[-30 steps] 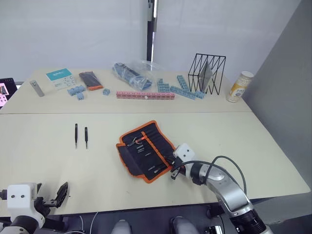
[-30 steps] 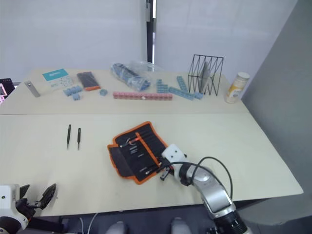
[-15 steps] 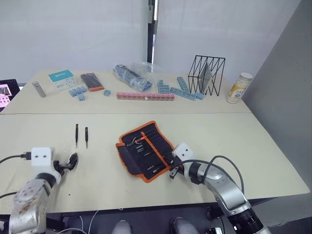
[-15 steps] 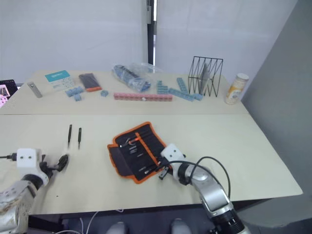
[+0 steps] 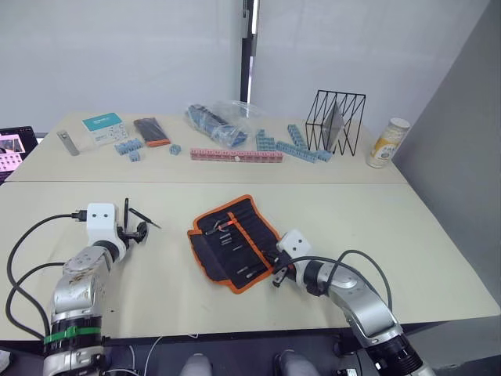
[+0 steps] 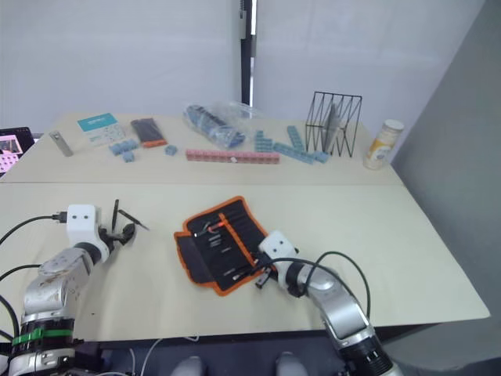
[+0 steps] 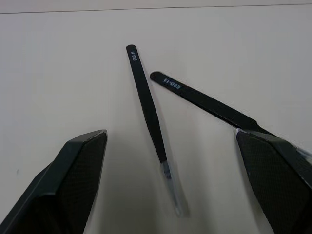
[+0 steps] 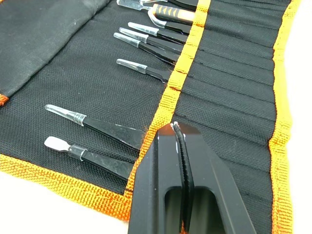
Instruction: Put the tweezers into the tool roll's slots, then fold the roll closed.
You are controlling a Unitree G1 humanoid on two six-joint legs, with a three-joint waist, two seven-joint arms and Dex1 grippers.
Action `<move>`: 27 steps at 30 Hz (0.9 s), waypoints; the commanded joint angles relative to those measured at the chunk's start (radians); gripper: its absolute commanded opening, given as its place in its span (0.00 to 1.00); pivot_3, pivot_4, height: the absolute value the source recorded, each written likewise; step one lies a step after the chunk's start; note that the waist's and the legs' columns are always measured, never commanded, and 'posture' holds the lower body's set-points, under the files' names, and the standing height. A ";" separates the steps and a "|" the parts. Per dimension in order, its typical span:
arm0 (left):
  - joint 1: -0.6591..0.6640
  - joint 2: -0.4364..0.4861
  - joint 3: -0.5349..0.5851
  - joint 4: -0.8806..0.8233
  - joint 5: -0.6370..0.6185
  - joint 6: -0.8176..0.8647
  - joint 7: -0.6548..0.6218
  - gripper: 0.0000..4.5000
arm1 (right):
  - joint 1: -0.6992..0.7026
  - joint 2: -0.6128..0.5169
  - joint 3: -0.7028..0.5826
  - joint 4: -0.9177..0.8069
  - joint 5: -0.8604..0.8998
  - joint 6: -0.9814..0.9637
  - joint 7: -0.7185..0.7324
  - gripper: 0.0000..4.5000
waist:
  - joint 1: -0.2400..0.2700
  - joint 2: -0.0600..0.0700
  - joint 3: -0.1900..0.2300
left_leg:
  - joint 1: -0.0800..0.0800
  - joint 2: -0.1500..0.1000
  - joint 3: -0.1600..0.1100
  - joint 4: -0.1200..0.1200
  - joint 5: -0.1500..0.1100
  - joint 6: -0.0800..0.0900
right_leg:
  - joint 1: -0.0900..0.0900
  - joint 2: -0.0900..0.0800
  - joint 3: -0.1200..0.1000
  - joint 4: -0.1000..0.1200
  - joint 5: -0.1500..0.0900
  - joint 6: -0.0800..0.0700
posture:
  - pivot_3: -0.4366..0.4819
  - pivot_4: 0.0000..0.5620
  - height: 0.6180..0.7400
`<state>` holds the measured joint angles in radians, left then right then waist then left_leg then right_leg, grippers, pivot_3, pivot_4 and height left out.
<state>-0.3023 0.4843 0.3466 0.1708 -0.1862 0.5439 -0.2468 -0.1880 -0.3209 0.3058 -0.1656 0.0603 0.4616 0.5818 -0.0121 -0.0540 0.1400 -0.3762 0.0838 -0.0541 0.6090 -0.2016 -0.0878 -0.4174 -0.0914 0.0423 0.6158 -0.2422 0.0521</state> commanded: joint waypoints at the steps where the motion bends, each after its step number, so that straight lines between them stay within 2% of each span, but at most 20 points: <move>1: -0.036 0.000 0.002 0.080 0.016 -0.010 0.037 1.00 | 0.064 -0.026 0.041 0.117 -0.041 0.082 -0.011 0.00 | 0.000 0.001 0.000 | 0.001 0.000 0.000 0.000 0.000 0.000 | 0.000 0.000 0.000 0.000 0.000 0.000 | 0.48 0.27 0.72; 3: -0.053 -0.001 -0.007 0.116 0.018 -0.017 0.036 1.00 | 0.062 -0.028 0.041 0.116 -0.040 0.083 -0.012 0.00 | 0.001 0.002 0.000 | 0.001 0.000 0.000 0.000 0.000 0.000 | 0.001 0.000 0.000 0.000 0.000 0.000 | 0.48 0.27 0.72; 4: -0.058 -0.002 -0.008 0.127 0.016 -0.022 0.035 0.87 | 0.062 -0.029 0.041 0.116 -0.040 0.083 -0.013 0.00 | 0.001 0.002 0.000 | 0.002 0.000 0.000 0.000 0.000 0.000 | 0.001 0.000 0.000 0.000 0.000 0.000 | 0.48 0.27 0.72; 6: -0.068 -0.003 -0.016 0.145 0.018 -0.026 0.035 0.76 | 0.061 -0.031 0.040 0.114 -0.039 0.084 -0.014 0.00 | 0.001 0.003 0.000 | 0.003 0.000 0.000 0.000 0.000 0.000 | 0.003 -0.001 0.000 -0.001 0.000 0.000 | 0.48 0.27 0.72; 16: -0.095 -0.016 -0.013 0.188 0.014 -0.048 0.038 0.01 | 0.065 -0.037 0.039 0.108 -0.038 0.083 -0.017 0.00 | 0.003 0.005 0.000 | 0.008 -0.001 0.000 0.000 0.000 -0.001 | 0.010 -0.002 0.000 -0.005 0.000 0.000 | 0.48 0.27 0.72; 22: -0.103 0.007 0.025 0.153 0.014 -0.102 0.050 0.00 | 0.068 -0.039 0.038 0.106 -0.037 0.084 -0.017 0.00 | 0.004 0.005 0.000 | 0.008 -0.001 0.000 0.000 -0.001 -0.001 | 0.010 -0.002 -0.001 -0.005 0.000 0.000 | 0.48 0.27 0.72; 27: -0.059 0.069 0.031 0.003 -0.006 -0.156 -0.044 0.00 | 0.079 -0.046 0.035 0.094 -0.035 0.091 -0.016 0.00 | 0.001 0.000 0.002 | 0.006 0.000 0.000 -0.001 -0.001 -0.001 | 0.009 -0.002 -0.001 -0.005 0.000 0.000 | 0.48 0.27 0.72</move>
<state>-0.3578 0.5126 0.3674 0.2720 -0.1716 0.4187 -0.2515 -0.1758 -0.3286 0.3076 -0.1798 0.0606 0.4617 0.5676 -0.0113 -0.0542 0.1420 -0.3712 0.0836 -0.0540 0.6079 -0.2028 -0.0897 -0.4087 -0.0928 0.0415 0.6107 -0.2424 0.0522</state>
